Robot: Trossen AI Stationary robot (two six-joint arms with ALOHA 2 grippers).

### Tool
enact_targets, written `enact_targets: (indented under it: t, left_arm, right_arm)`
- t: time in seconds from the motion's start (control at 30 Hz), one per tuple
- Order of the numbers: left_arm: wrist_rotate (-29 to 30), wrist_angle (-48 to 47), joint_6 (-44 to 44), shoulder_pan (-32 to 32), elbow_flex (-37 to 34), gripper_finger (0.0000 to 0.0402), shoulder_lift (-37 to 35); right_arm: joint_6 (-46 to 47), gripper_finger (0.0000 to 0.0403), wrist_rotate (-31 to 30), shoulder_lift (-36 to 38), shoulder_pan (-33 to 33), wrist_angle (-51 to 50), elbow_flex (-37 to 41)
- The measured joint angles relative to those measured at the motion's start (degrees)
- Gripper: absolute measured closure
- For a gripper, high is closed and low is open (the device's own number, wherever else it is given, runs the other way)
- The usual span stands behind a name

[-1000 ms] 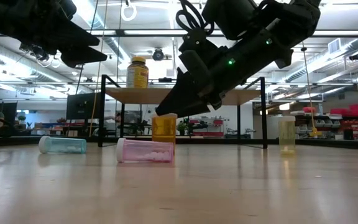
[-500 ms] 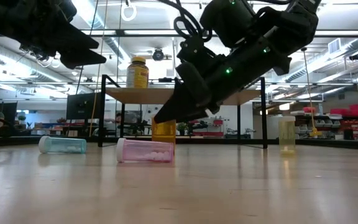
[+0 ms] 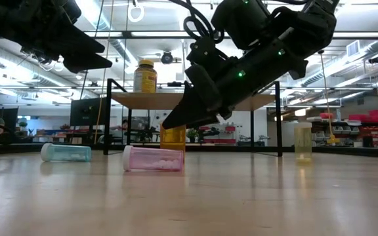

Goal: Pick and place medicine bottles onto shelf by color
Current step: Put the middle large orange pill bottle on the shelf

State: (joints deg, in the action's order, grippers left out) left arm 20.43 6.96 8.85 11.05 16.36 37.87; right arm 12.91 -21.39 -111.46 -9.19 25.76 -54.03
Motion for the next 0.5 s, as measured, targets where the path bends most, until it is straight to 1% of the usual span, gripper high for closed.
enact_targets:
  t: [0.23,0.5]
  left_arm:
    - [0.0,0.0,0.0,0.0,0.0,0.0088,0.0]
    - [0.0,0.0,0.4,0.0,0.0,0.0088,0.0]
  right_arm:
    - [-0.7,0.0182,-0.1,0.0,0.0,0.0,0.0]
    - [-1.2,0.0174,-0.2,1.3,0.0,0.0,0.1]
